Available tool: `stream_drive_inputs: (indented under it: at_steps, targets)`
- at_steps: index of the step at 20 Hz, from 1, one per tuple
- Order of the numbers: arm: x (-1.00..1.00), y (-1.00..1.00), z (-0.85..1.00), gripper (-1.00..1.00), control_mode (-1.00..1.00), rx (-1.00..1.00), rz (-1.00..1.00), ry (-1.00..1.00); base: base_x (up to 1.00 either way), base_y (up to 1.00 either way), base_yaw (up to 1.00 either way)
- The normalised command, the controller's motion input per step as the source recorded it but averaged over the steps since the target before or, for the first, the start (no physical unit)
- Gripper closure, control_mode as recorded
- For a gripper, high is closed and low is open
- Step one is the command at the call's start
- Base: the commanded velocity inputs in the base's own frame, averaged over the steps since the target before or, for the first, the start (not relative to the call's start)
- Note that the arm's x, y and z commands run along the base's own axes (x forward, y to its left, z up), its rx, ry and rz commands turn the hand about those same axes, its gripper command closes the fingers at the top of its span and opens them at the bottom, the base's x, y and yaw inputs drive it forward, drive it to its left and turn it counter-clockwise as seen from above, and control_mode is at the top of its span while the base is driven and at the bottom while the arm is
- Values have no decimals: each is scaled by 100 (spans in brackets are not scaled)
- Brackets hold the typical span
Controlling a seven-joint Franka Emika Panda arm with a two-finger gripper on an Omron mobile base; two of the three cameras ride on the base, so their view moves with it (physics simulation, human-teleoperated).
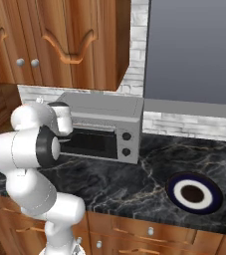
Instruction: Pull the toaster oven rack outwards. Pick up the baguette from the plate and place it on the toaster oven rack. Close the toaster oven door fully and set the temperature to the lowest setting.
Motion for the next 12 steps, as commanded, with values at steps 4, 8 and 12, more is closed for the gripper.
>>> stream_drive_inputs:
  at_steps: [4, 8, 12]
  targets:
    - [94, -78, 37, -100, -100, 13, 23, -1, 0, 0, 0]
    - [97, -59, 28, -100, -100, 14, 15, -17, 0, 0, 0]
    - [97, -38, 25, -100, -100, 13, 4, -38, 0, 0, 0]
